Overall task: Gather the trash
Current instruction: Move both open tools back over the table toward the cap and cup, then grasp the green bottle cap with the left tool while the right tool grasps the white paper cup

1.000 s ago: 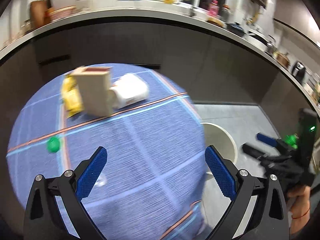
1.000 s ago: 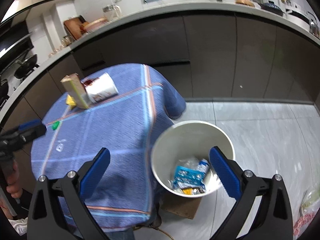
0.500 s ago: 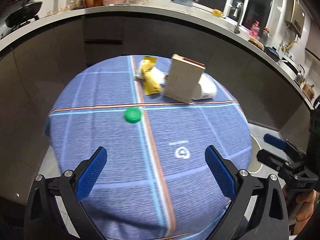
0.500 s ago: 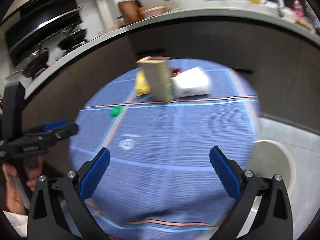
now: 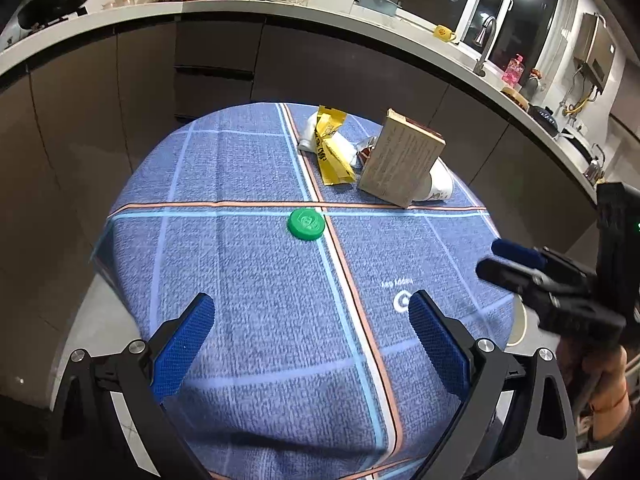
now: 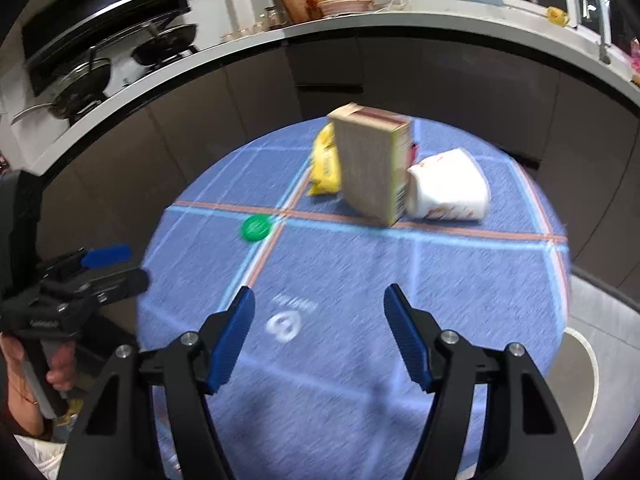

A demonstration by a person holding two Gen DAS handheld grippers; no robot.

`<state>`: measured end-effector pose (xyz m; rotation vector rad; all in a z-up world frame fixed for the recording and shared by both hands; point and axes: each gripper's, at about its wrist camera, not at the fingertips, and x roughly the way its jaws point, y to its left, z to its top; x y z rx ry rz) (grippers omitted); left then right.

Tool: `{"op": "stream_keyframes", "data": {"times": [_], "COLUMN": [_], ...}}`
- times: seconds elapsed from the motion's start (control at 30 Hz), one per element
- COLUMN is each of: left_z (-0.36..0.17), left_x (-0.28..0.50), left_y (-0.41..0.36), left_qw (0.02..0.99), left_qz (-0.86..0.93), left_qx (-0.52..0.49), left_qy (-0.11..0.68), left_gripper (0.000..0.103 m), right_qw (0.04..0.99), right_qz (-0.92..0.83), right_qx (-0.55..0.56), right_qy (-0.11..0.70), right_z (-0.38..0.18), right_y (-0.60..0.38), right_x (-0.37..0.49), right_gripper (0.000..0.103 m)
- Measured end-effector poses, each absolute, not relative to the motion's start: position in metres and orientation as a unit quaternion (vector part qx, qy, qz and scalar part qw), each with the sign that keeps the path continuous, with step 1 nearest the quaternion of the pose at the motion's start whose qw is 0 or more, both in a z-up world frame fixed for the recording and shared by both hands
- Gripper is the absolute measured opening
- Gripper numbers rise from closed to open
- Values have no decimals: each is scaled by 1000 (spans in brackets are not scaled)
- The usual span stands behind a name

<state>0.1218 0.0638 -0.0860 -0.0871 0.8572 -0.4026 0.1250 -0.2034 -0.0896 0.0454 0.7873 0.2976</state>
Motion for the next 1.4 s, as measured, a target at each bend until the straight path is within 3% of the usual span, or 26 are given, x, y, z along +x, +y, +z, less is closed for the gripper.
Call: {"op": "stream_keyframes", "data": {"times": [0.1,0.17,0.23,0.5,0.83,0.93,1.13,1.3,1.4], "left_z": [-87,-90,-92,-109,-130,-136,-144,-146,-146], "left_x": [137,148,158,204,243,250,259,259,259], "left_y": [61,58,54,28,7,2,-1,-2,-1], "left_qw": [887,883,880,857,837,834,834,838,837], "left_qz": [-203,-211,-220,-252,-264,-263,-253,-242,-241], "left_qx": [-34,-24,-18,17,31,38,48,62,59], "left_qy": [414,418,422,450,478,484,488,485,487], "left_gripper": [88,86,84,75,69,67,59,37,34], "right_qw": [917,921,922,915,901,897,905,912,916], "right_qz": [127,113,105,91,124,131,111,93,89], "right_qx": [22,17,1,-62,-54,-50,-37,-14,-8], "right_qy": [377,373,374,388,412,419,409,398,390], "right_z": [-86,-86,-88,-108,-138,-144,-144,-139,-135], "right_y": [-216,-224,-233,-266,-276,-277,-282,-290,-290], "right_x": [143,158,177,243,285,288,269,240,218], "right_gripper": [78,95,100,100,99,80,80,80,80]}}
